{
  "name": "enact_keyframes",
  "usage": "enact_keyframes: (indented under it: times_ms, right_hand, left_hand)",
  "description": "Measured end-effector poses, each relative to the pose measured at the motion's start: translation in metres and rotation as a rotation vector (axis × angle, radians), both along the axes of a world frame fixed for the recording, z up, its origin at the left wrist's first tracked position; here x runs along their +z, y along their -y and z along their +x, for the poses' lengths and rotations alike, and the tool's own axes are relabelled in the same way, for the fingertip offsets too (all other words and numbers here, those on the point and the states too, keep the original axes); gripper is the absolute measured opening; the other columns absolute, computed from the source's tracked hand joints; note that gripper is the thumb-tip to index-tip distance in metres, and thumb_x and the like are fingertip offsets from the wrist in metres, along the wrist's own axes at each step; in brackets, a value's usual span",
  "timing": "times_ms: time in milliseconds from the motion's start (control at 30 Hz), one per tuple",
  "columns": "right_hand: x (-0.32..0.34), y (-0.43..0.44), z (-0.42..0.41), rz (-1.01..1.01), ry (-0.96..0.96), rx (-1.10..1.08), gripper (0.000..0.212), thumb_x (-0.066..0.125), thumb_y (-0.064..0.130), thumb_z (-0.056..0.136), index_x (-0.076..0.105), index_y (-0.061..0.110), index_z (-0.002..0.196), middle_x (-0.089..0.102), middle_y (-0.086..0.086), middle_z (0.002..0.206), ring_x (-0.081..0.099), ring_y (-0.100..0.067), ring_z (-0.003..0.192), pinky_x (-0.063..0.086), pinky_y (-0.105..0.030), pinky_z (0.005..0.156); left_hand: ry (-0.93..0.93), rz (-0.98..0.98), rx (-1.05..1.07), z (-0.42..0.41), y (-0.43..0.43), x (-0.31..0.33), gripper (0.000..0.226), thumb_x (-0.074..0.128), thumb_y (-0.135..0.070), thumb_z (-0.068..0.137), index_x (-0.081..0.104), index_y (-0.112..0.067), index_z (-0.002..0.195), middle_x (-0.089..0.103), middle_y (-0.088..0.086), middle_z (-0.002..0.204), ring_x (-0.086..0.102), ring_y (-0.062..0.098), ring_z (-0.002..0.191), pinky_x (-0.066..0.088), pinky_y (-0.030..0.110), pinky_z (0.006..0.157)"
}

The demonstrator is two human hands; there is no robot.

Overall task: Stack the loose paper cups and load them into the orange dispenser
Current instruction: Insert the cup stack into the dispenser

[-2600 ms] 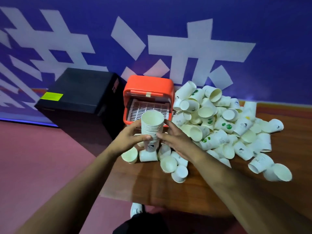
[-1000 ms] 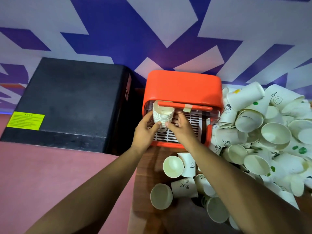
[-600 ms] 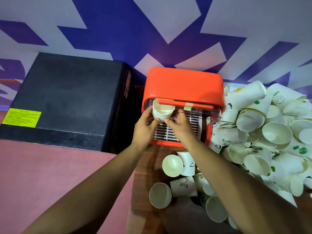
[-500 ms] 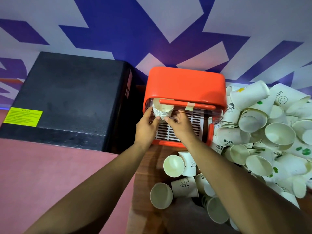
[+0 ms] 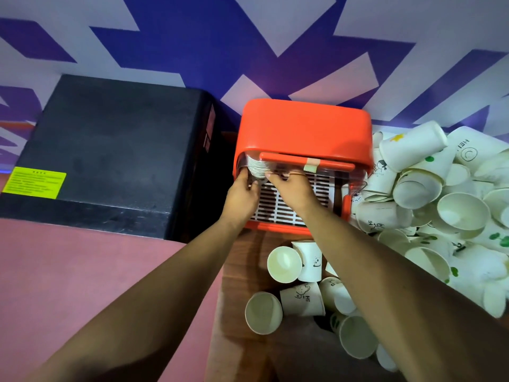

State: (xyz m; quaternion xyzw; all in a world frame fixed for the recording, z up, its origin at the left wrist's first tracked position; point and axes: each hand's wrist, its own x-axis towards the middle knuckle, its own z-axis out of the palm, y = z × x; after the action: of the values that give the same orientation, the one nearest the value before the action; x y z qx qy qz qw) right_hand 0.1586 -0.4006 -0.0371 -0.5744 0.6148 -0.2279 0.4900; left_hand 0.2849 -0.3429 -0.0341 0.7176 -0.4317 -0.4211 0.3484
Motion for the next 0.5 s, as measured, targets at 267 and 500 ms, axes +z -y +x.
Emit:
enact_keyframes:
  times_ms: [267, 500]
  right_hand:
    - [0.044, -0.067, -0.053, -0.125, -0.190, 0.178, 0.036, 0.064, 0.020, 0.090, 0.057, 0.011, 0.124, 0.060, -0.005, 0.126, 0.055, -0.015, 0.119, 0.044, -0.032, 0.101]
    - [0.046, -0.151, -0.091, -0.223, -0.324, 0.444, 0.053, 0.069, 0.022, 0.084, 0.051, 0.013, 0.133, 0.047, 0.000, 0.133, 0.046, -0.015, 0.123, 0.040, -0.031, 0.105]
  left_hand:
    - [-0.068, 0.003, -0.158, 0.014, -0.068, 0.016, 0.012, 0.056, -0.013, 0.098, 0.064, -0.017, 0.106, 0.070, -0.005, 0.100, 0.065, 0.004, 0.094, 0.050, 0.019, 0.088]
    - [-0.069, 0.042, -0.407, 0.015, -0.145, 0.016, 0.014, 0.067, -0.018, 0.092, 0.064, -0.027, 0.103, 0.065, -0.012, 0.101, 0.063, -0.003, 0.085, 0.047, 0.017, 0.077]
